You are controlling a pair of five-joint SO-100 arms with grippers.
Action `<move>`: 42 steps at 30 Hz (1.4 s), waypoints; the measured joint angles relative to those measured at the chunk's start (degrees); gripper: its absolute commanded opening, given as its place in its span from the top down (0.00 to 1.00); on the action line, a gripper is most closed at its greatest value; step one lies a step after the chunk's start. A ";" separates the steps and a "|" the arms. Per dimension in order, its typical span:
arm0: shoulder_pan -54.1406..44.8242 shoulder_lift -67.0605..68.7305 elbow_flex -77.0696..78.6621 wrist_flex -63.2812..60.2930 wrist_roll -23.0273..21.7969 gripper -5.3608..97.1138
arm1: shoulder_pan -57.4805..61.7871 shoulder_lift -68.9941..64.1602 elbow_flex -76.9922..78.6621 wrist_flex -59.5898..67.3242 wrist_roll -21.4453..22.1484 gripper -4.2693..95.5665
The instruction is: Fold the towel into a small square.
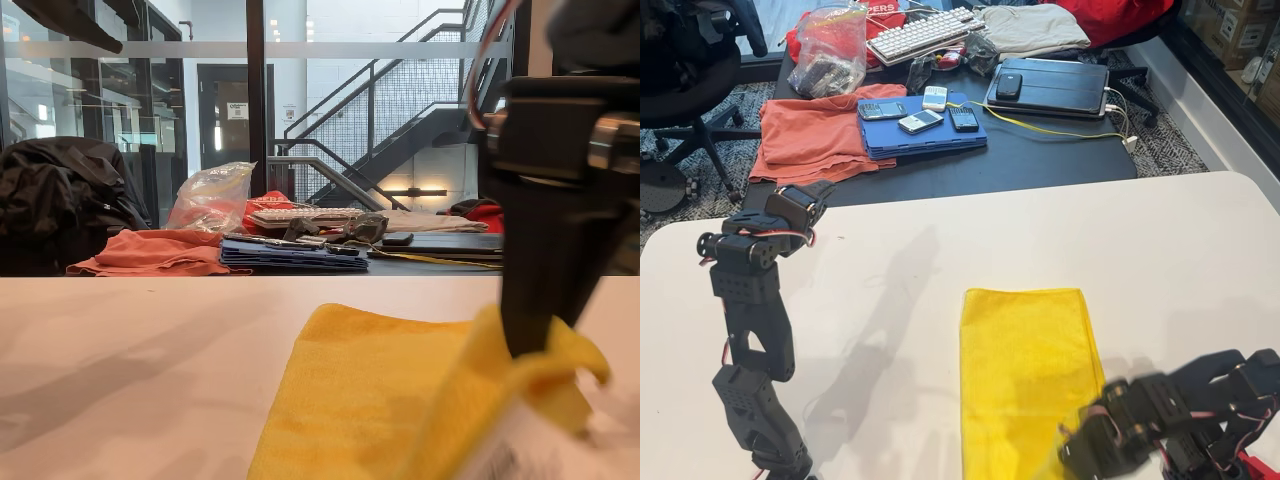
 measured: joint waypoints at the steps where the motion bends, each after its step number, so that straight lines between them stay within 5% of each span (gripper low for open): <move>1: 3.52 0.00 -0.62 1.67 0.09 0.95 | -0.44 0.00 0.00 0.00 0.00 0.84; 7: 26.02 5.54 -1.41 7.38 0.09 0.95 | -0.53 0.00 0.00 0.00 0.00 0.84; 15: 52.56 8.53 3.60 -1.23 -0.09 0.95 | 0.00 0.00 0.00 -0.70 -0.35 0.84; 34: 58.71 -16.26 8.00 -35.33 -2.81 0.94 | 0.62 0.00 0.00 -0.18 -0.62 0.84; 42: 64.51 -20.04 7.47 -41.48 -3.25 0.71 | 0.44 0.00 0.00 -0.18 -0.26 0.84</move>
